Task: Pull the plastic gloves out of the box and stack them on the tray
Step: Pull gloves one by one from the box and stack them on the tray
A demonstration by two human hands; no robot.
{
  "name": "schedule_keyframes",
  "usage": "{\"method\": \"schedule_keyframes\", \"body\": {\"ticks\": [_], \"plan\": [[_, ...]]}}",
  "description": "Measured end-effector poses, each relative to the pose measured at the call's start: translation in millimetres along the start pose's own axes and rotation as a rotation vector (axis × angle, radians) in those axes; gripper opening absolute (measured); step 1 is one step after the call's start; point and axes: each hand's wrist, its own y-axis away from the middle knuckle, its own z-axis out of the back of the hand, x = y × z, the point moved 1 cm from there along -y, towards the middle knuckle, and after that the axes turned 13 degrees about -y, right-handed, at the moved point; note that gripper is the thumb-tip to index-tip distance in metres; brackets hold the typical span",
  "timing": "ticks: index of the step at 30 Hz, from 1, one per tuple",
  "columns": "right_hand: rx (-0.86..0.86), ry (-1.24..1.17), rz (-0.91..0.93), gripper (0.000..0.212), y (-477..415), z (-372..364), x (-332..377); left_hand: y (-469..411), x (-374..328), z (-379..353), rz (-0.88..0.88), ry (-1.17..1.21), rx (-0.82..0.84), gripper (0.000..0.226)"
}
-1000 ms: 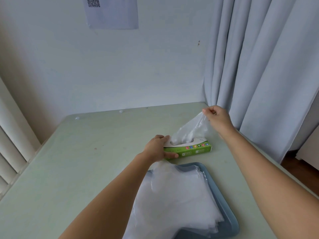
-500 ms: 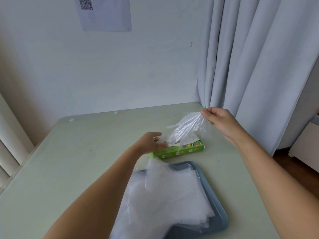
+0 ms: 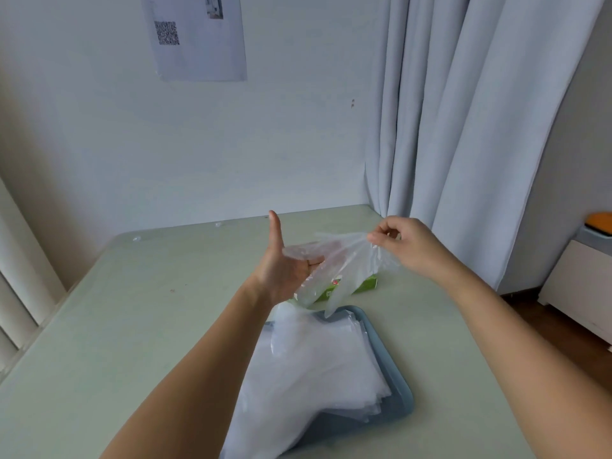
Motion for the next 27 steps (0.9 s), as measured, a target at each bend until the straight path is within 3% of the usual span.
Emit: {"method": "schedule_keyframes", "body": {"ticks": [2,4,7,9,11,13,15,16,18,20,23,25,27], "plan": [[0.004,0.102,0.056,0.014,4,-6,1,3,-1,4,0.017,-0.082,0.002,0.103],[0.068,0.130,0.102,0.013,6,-15,2,1,-2,2,0.023,-0.334,-0.010,0.075],[0.126,0.022,0.106,0.013,4,-24,0,-4,-5,-7,-0.012,-0.555,-0.208,0.030],[0.020,-0.275,-0.038,0.038,-2,-19,-7,-6,-10,-8,-0.094,-0.473,-0.222,0.027],[-0.007,-0.686,-0.322,0.077,-7,-11,-20,-2,-21,-9,-0.157,-0.408,-0.152,0.022],[0.138,-1.031,-0.626,0.086,-6,-13,-33,5,-32,-7,-0.200,-0.375,-0.068,0.018],[0.287,-1.196,-0.744,0.092,-2,-23,-41,13,-42,-3,-0.238,-0.323,0.006,0.032],[0.353,-1.238,-0.716,0.091,-1,-27,-42,15,-46,2,-0.244,-0.320,0.019,0.039],[0.355,-1.347,-0.592,0.073,-6,-29,-41,20,-51,11,-0.203,-0.400,-0.039,0.030],[0.240,-1.454,-0.498,0.049,-15,-28,-37,22,-51,26,-0.113,-0.511,-0.183,0.031],[0.051,-1.274,-0.490,0.009,-28,-32,-40,24,-43,40,-0.047,-0.648,-0.291,0.031],[-0.004,-1.145,-0.510,0.009,-34,-42,-46,25,-35,47,-0.021,-0.702,-0.325,0.030],[0.044,-1.112,-0.564,0.023,-36,-53,-49,26,-27,52,-0.019,-0.699,-0.353,0.030]]}}
